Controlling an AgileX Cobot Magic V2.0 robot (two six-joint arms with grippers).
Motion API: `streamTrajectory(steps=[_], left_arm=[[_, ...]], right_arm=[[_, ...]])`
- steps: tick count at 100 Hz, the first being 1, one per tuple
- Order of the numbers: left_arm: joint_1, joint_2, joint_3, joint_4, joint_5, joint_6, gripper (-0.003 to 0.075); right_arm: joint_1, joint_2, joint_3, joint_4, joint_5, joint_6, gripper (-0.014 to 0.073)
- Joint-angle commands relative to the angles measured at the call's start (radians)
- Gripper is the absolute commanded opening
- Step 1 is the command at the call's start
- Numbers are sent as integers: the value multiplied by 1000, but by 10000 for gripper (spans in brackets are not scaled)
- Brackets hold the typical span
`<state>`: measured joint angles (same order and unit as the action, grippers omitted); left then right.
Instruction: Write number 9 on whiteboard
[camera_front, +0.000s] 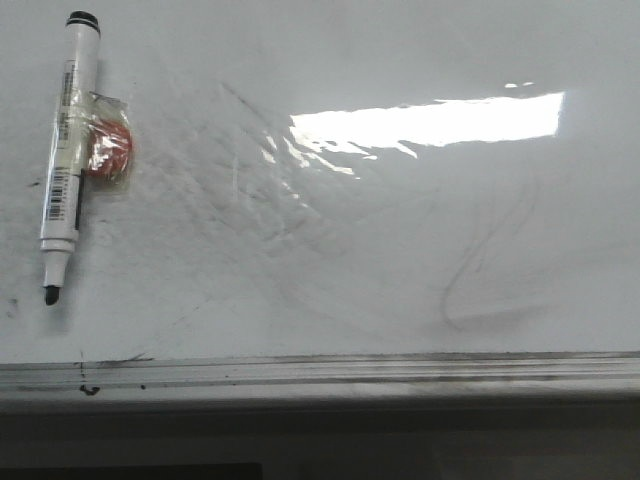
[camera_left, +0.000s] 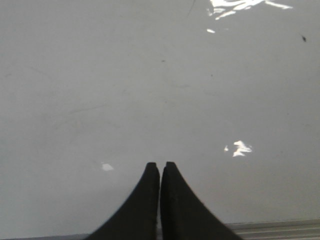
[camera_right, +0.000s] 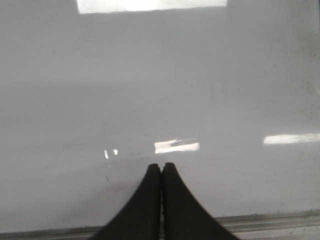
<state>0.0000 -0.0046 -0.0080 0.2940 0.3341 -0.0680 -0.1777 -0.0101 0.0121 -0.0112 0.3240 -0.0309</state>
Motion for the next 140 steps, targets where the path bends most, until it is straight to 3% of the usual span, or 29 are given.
streamTrajectory(steps=[1,38,69,85,97,105,120,127,140], left_arm=[[0,-28,41,70,-66,-3,-20],[0,-28,41,82,-206,-3,-20],[0,-28,41,82,-363,-3,-20],[0,-28,41,82,-524,-3,-20],[0,-28,41,82,-617,-3,-20],[0,-28,41,29,-649,-38,-20],[0,-17,22,-93,-627,-87,-21],[0,2,-25,-93,-565,-93,-21],[0,79,-170,-93,-319,-109,-21]], right_arm=[[-4,-21,10,-26,-19,-5,-63],[-4,-21,10,0,-138,-5,-63],[-4,-21,10,2,-445,-5,-63],[-4,-21,10,2,-549,-5,-63],[-1,-21,10,2,-549,10,-63],[4,-21,0,2,-527,101,-63],[54,-21,-76,2,-309,107,-63],[89,-15,-121,2,-215,107,-63],[140,60,-214,2,-69,107,-63]])
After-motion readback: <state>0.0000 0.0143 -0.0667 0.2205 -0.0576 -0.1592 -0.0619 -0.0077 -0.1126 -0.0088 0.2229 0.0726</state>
